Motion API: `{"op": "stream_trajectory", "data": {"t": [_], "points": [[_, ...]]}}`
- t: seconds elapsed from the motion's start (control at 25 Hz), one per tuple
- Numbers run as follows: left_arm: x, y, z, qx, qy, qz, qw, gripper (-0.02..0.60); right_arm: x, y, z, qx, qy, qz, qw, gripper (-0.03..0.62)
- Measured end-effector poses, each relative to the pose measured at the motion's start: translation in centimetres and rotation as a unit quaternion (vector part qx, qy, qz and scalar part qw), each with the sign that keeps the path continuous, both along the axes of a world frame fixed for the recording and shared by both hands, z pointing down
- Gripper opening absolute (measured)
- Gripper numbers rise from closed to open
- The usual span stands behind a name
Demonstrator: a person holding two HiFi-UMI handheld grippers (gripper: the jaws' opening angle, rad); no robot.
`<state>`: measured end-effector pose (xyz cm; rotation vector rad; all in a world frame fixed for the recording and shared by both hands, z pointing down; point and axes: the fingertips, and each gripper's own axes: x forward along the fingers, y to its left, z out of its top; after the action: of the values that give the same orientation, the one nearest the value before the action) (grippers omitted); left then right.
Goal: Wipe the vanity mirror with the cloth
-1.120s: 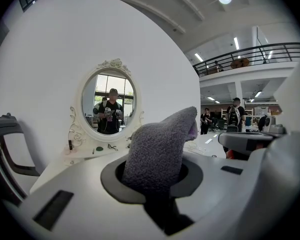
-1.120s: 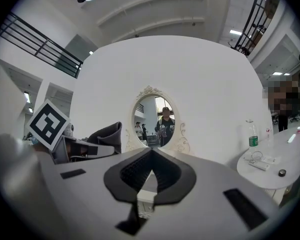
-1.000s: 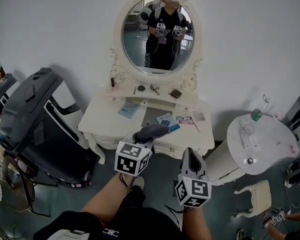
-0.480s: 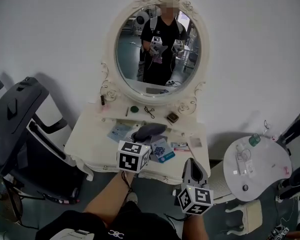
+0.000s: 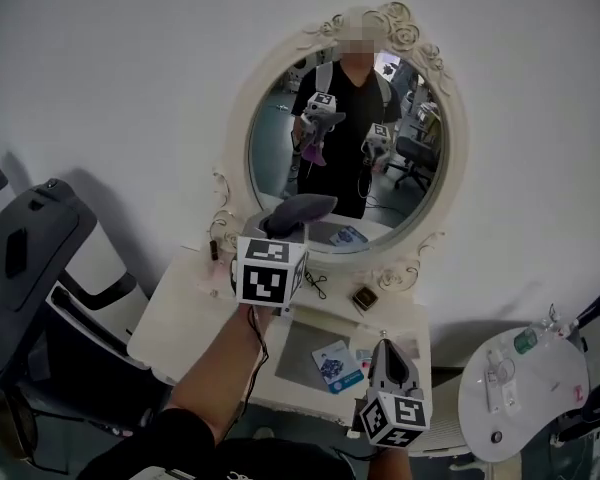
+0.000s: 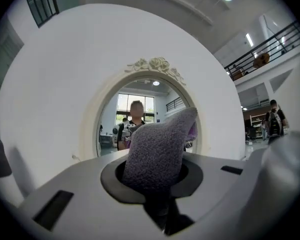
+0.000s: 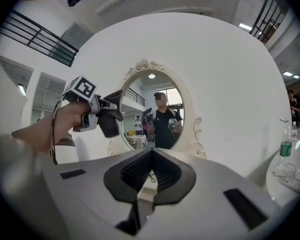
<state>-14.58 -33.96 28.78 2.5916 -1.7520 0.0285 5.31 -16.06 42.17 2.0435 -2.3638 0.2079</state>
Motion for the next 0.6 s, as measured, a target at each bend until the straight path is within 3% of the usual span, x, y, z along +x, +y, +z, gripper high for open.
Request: {"op": "stream_trajectory", "data": {"t": [0.16, 0.28, 0.6], "points": [[-2.2, -4.5, -7.7, 0.066, -0.003, -0.032, 0.9973, 0.075, 0.5, -2.2, 0.7, -0.006, -0.008, 0.003, 1.0, 0.011], [-3.3, -7.8, -12.0, 0.094, -0.02, -0.063, 0.9934, 0.075, 1.5, -3.3, 1.4, -0.013, -0.021, 0.005, 1.0, 0.011], [-4.6, -14.0, -17.2, 0.091, -0.086, -0.161, 0.979, 0.075, 6.3, -6.0, 0.4, -0.007, -0.037, 0.009, 0.999, 0.011]]}}
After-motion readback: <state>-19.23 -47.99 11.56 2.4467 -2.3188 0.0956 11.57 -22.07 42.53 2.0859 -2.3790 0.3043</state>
